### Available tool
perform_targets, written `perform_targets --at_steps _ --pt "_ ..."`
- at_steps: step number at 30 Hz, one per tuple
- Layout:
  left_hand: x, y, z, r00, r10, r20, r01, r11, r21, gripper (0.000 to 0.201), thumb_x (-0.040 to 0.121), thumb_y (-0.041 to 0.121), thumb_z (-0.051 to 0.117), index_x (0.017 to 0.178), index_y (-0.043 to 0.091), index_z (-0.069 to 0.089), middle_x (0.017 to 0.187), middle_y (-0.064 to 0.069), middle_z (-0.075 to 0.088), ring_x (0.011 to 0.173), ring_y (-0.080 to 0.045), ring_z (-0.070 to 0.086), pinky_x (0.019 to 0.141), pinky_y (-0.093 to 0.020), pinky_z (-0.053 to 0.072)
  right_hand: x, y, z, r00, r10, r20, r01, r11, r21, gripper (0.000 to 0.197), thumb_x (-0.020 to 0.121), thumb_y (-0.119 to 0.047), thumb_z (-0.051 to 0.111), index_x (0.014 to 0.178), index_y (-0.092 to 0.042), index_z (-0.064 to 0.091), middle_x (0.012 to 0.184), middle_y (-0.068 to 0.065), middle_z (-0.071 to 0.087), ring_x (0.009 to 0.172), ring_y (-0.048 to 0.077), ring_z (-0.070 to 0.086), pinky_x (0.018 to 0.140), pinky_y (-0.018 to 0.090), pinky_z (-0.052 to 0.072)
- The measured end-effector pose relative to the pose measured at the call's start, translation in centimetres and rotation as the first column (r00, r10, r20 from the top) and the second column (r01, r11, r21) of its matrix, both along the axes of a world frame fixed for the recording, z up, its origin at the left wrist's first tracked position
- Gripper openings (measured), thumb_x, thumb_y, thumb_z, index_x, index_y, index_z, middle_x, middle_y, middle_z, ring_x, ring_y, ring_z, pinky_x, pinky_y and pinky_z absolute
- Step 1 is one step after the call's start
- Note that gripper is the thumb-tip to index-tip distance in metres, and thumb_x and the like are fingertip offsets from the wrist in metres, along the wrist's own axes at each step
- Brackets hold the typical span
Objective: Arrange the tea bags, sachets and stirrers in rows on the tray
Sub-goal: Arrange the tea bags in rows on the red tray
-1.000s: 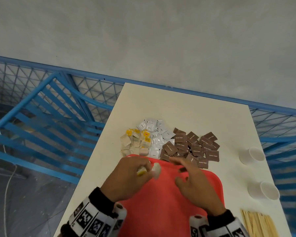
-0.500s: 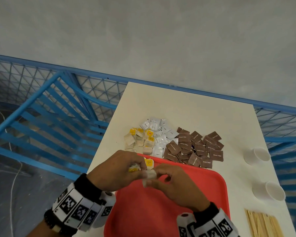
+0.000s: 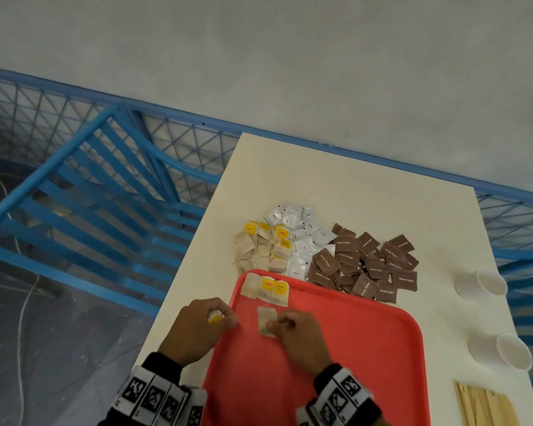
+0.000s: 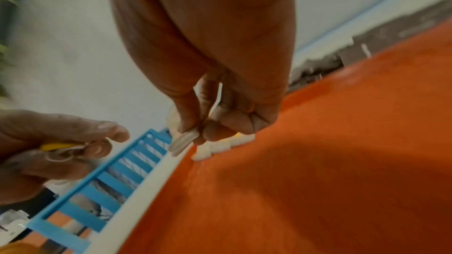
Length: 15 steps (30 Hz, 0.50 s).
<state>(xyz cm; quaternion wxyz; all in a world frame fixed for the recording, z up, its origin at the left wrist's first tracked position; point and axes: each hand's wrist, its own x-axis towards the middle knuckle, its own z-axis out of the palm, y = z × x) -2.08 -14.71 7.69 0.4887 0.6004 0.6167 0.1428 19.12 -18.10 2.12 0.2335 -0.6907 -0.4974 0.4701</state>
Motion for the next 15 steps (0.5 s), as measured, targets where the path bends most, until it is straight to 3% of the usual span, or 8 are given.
perform_targets --at_steps 4,6,8,10,12,13,15 --pt "-1.0 -0.8 -2.3 0.998 0.059 0.007 -0.058 0.996 -0.062 0.012 0.086 0.023 0.074 0.074 0.021 0.072 0.064 0.005 0.069 0.046 -0.005 0.057 0.046 -0.017 0.044 -2.6 1.5 -3.2 0.991 -0.12 0.052 0.124 0.988 -0.088 0.021 0.083 -0.02 0.073 0.066 -0.008 0.068 0.064 -0.001 0.062 0.059 0.004 0.05 0.059 0.019 0.04" --pt "-1.3 -1.0 -2.7 0.995 0.092 0.038 -0.089 0.993 -0.084 0.011 0.086 0.021 0.075 0.075 0.017 0.072 0.06 0.003 0.067 0.045 -0.007 0.056 0.042 -0.016 0.041 -3.8 2.3 -4.0 0.985 -0.172 0.023 0.173 0.98 -0.094 0.023 0.082 -0.017 0.074 0.061 -0.009 0.067 0.07 -0.008 0.065 0.068 0.001 0.056 0.062 0.015 0.042" --pt "-1.6 -1.1 -2.9 0.992 0.112 0.061 -0.106 0.99 -0.096 0.011 0.086 0.021 0.075 0.077 0.016 0.072 0.056 0.005 0.065 0.043 -0.007 0.054 0.039 -0.015 0.038 -4.9 3.1 -4.2 0.975 -0.223 0.011 0.222 0.968 -0.12 0.018 0.082 -0.015 0.073 0.066 -0.006 0.07 0.093 -0.018 0.066 0.091 -0.004 0.059 0.068 0.004 0.039" --pt "-1.7 -1.0 -3.0 0.991 0.112 0.07 -0.105 0.989 -0.1 0.012 0.087 0.022 0.075 0.077 0.016 0.072 0.057 0.005 0.065 0.044 -0.007 0.055 0.039 -0.015 0.038 -5.6 3.7 -4.2 0.965 -0.259 0.038 0.262 0.955 -0.137 0.013 0.084 -0.017 0.072 0.079 -0.006 0.075 0.106 -0.021 0.064 0.097 0.0 0.06 0.076 0.009 0.041" --pt "-1.8 -0.9 -3.1 0.989 0.123 0.08 -0.114 0.988 -0.108 0.012 0.087 0.022 0.075 0.078 0.016 0.072 0.058 0.004 0.065 0.044 -0.007 0.054 0.039 -0.015 0.038 -6.1 4.2 -3.9 0.954 -0.291 0.068 0.299 0.94 -0.165 0.01 0.084 -0.019 0.072 0.083 -0.009 0.076 0.092 -0.016 0.069 0.084 0.004 0.061 0.076 0.017 0.043" --pt "-1.8 -0.9 -3.2 0.988 0.128 0.083 -0.119 0.987 -0.11 0.011 0.087 0.022 0.075 0.078 0.015 0.072 0.058 0.004 0.064 0.044 -0.007 0.055 0.039 -0.015 0.038 -6.3 4.4 -3.8 0.952 -0.299 0.071 0.307 0.935 -0.18 0.009 0.084 -0.018 0.073 0.077 -0.012 0.075 0.081 -0.016 0.065 0.076 0.004 0.058 0.072 0.018 0.042" --pt "-1.8 -1.0 -3.2 0.989 0.127 0.082 -0.117 0.987 -0.113 0.011 0.087 0.021 0.074 0.079 0.014 0.071 0.056 0.006 0.064 0.043 -0.007 0.055 0.039 -0.014 0.037 -6.6 4.6 -3.7 0.95 -0.299 0.088 0.311 0.929 -0.199 0.026 0.081 -0.02 0.076 0.059 -0.02 0.061 0.065 -0.015 0.056 0.062 0.005 0.052 0.064 0.021 0.043"
